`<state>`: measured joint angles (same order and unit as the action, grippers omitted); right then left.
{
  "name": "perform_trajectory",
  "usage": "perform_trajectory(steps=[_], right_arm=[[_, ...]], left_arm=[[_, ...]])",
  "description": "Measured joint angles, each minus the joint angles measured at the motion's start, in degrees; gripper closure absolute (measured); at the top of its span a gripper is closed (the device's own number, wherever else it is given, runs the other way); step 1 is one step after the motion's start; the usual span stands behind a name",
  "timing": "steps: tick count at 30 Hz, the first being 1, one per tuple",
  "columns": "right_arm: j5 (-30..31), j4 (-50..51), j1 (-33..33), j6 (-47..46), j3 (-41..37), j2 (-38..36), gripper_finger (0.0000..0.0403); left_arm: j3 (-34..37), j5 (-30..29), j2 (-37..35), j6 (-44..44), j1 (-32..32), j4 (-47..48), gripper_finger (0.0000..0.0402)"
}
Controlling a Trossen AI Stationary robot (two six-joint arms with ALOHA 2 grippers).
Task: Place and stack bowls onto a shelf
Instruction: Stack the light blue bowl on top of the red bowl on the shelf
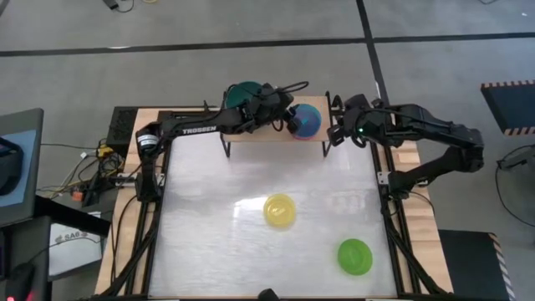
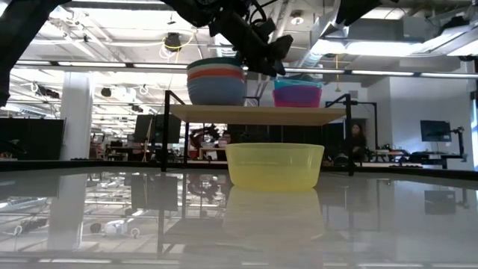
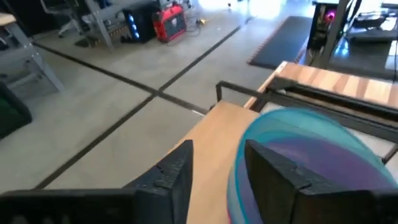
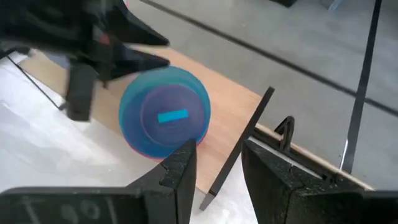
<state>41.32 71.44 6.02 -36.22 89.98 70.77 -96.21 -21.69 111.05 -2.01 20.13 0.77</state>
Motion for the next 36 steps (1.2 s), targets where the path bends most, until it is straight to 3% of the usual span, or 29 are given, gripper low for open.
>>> perform_trajectory(steps=[7, 16, 22, 29, 36], right_arm=[[-5.3, -7.4, 6.1, 3.8, -3.7, 3.4, 0.0252], [-33.7, -25.6, 23.8, 16.7, -4.4, 9.0, 0.029], [-57.2, -27.2, 34.1, 18.4, -4.4, 15.8, 0.0309], [-60.3, -26.4, 37.3, 18.7, -4.4, 21.7, 0.0315], [-63.8, -23.9, 38.0, 16.6, -4.4, 22.3, 0.0316]], left_arm=[[-0.1, -0.7, -6.2, -1.8, -0.1, 0.6, 0.0247], [-0.1, -1.8, -14.5, -0.5, -0.3, 13.3, 0.0257], [-0.1, -2.6, -17.0, 3.4, 0.0, 26.7, 0.026], [0.0, -1.4, -17.0, 6.1, -0.2, 37.6, 0.0261], [0.0, 0.0, -17.0, 6.1, -0.2, 40.6, 0.0261]])
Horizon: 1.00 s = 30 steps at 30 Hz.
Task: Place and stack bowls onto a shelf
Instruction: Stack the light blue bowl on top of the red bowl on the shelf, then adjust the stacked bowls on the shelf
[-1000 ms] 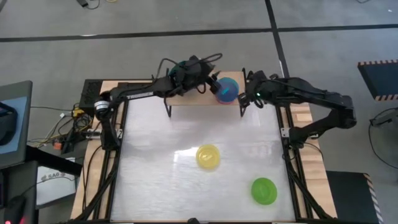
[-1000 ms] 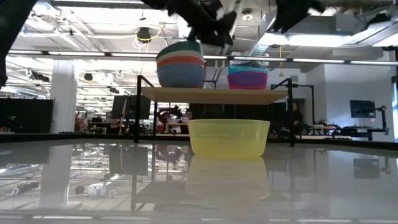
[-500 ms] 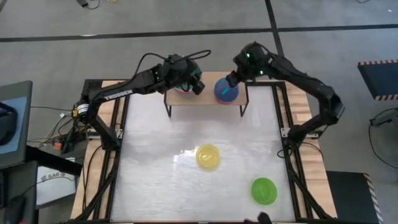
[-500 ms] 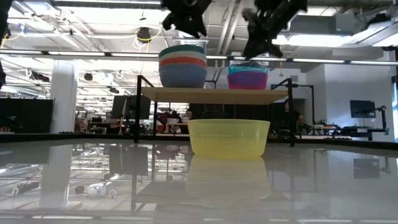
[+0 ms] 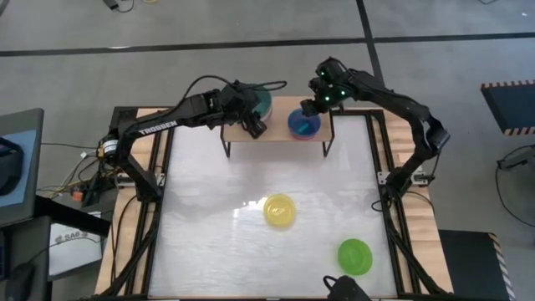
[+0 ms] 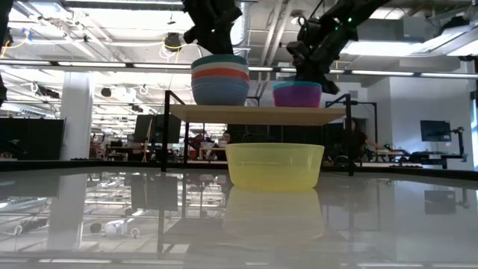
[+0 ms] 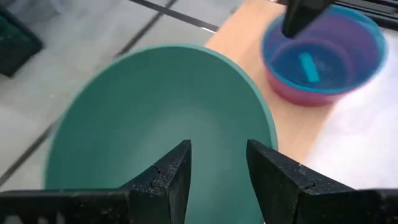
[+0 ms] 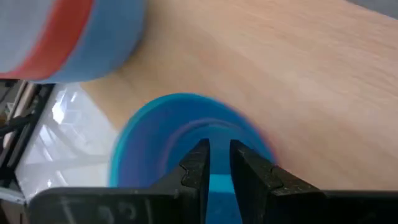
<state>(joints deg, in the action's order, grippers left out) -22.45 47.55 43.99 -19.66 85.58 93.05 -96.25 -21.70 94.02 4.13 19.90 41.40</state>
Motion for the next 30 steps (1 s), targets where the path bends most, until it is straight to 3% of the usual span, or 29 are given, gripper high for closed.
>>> perform_trajectory(steps=[4, 10, 14, 17, 23, 30], right_arm=[[1.2, -0.4, -1.2, -1.3, 0.0, -4.1, 0.0316], [5.2, 3.1, -6.7, -1.4, 0.0, -12.8, 0.0316], [13.1, 7.3, -14.7, -1.9, -0.2, -15.5, 0.0316], [20.0, 6.4, -20.9, -5.6, -4.1, -17.3, 0.0316], [26.8, -2.8, -30.6, -15.7, -17.9, -21.0, 0.0316], [31.9, -11.2, -30.5, -17.6, -23.5, -20.6, 0.0322]], left_arm=[[0.0, 4.8, 0.0, -0.1, -0.2, 0.6, 0.0261], [0.0, 6.0, 0.0, -3.5, -1.0, 1.7, 0.0261], [0.0, 7.8, 0.0, -4.8, -0.9, 1.9, 0.0261], [0.0, 8.8, 0.0, -6.8, -0.5, 3.6, 0.0261], [0.0, 11.7, -1.1, -6.9, 1.8, 8.4, 0.0261], [2.5, 12.6, -3.3, -6.9, 1.9, 7.9, 0.0261]])
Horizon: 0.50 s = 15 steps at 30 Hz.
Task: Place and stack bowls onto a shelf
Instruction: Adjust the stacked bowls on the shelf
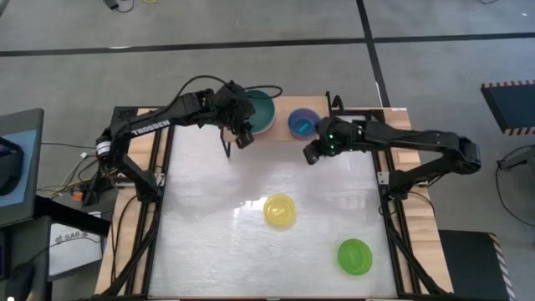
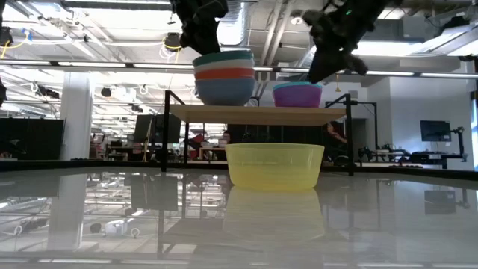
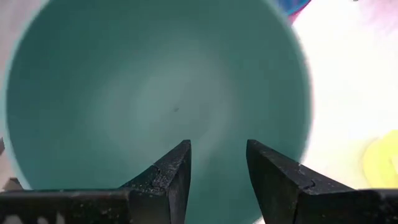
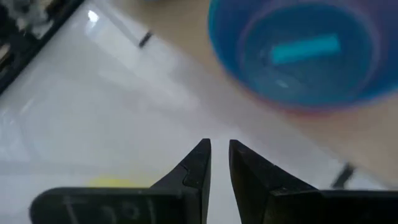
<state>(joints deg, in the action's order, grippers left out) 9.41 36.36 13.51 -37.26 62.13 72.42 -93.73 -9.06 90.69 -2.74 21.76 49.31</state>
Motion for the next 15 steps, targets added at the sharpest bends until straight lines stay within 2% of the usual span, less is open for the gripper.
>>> perform_trajectory(steps=[10, 15], right_arm=[[-0.2, -5.3, 9.2, 4.2, 0.0, 2.5, 0.0343], [-3.5, -8.0, 11.6, 4.3, -0.1, 2.9, 0.0343]], left_arm=[[4.8, -1.4, -1.8, 2.8, 0.1, -2.4, 0.0261], [4.8, -2.7, -1.9, 1.5, 4.1, -11.1, 0.0261]])
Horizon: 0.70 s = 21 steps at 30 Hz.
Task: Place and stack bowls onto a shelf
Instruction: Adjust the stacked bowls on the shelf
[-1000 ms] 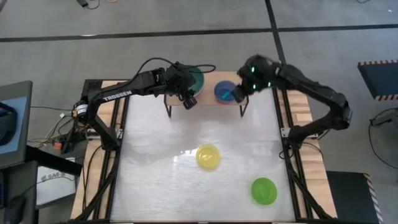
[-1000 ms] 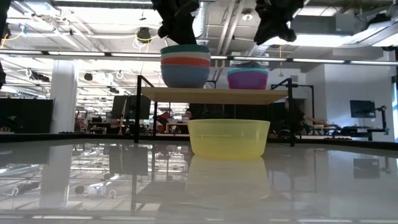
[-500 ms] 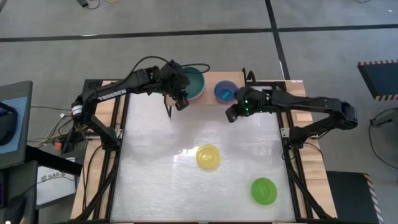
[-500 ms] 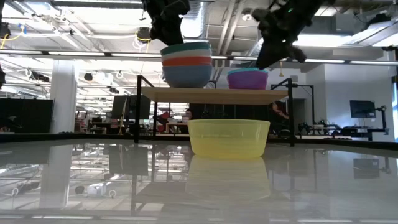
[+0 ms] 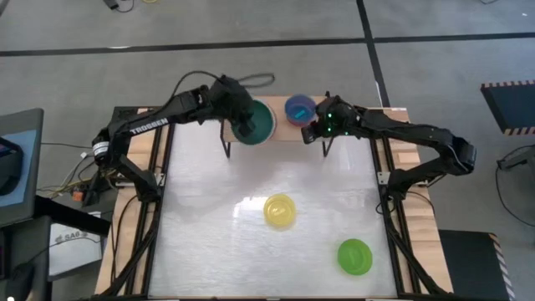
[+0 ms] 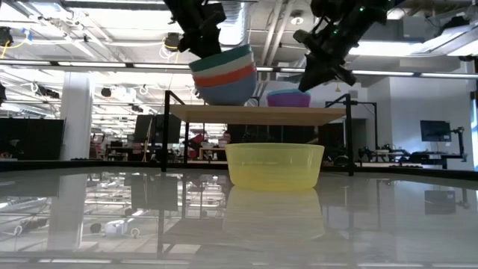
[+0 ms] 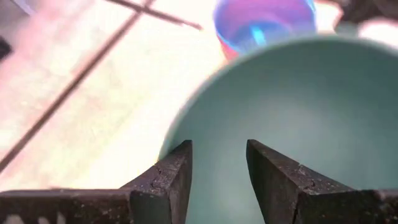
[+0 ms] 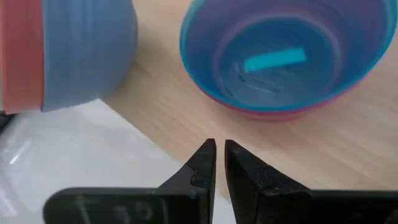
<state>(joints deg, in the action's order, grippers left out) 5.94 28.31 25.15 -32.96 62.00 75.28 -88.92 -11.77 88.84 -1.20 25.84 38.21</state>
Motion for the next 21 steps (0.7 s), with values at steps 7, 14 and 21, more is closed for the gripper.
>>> perform_trajectory(steps=[7, 14, 21], right_arm=[[-0.5, -2.3, -2.4, -2.2, 0.1, -0.7, 0.0343], [-0.1, -2.3, -6.3, -4.0, 0.1, -0.7, 0.0343], [2.2, -3.9, -8.3, -3.5, 2.2, -0.7, 0.0343]], left_arm=[[0.0, 1.2, 0.4, -0.5, 5.9, -4.8, 0.0261], [0.0, 2.4, 0.4, -1.0, 7.4, -7.2, 0.0261], [-0.1, 3.8, 0.4, -1.0, 5.9, -8.7, 0.0261]])
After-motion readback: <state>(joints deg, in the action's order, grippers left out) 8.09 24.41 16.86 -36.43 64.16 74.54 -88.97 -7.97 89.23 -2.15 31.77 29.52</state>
